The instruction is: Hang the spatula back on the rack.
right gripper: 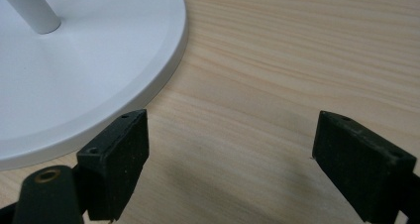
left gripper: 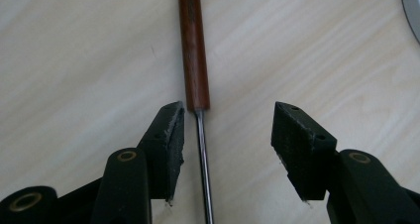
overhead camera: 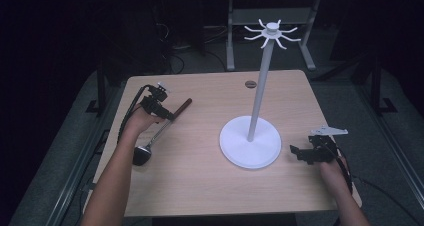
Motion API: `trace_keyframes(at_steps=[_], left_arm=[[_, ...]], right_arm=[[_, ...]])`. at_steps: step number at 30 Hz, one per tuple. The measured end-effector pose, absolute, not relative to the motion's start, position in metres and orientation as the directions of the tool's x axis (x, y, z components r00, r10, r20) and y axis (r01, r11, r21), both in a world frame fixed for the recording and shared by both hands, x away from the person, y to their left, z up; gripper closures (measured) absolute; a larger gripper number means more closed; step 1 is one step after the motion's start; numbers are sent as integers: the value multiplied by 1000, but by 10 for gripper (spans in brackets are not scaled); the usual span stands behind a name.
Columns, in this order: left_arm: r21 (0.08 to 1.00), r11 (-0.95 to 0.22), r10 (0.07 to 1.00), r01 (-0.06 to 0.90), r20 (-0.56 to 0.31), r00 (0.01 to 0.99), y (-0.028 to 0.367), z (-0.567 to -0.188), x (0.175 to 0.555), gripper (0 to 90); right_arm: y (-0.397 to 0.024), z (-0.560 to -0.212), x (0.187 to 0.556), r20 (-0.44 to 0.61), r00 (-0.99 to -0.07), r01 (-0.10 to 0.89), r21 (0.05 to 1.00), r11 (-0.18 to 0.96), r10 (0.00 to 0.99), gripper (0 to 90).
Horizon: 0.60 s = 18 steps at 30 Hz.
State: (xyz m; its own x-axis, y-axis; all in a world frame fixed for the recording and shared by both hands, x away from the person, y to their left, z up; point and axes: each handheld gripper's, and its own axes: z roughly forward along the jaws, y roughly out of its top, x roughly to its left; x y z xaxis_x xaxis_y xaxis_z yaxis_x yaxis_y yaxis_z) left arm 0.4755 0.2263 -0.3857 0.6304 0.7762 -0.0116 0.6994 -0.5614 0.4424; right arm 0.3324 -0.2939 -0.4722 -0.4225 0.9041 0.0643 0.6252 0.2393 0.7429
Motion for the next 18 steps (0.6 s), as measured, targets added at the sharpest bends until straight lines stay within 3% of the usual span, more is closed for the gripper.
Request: trace_keyframes(at_steps=[12, 18], left_arm=[[385, -595, 772, 706, 26, 636, 204, -385, 507, 504], [313, -624, 760, 716, 33, 649, 197, -396, 519, 522]], right_arm=[[-295, -472, 332, 73, -420, 628, 743, 232, 905, 143], [-294, -472, 332, 75, -421, 627, 744, 231, 904, 143]])
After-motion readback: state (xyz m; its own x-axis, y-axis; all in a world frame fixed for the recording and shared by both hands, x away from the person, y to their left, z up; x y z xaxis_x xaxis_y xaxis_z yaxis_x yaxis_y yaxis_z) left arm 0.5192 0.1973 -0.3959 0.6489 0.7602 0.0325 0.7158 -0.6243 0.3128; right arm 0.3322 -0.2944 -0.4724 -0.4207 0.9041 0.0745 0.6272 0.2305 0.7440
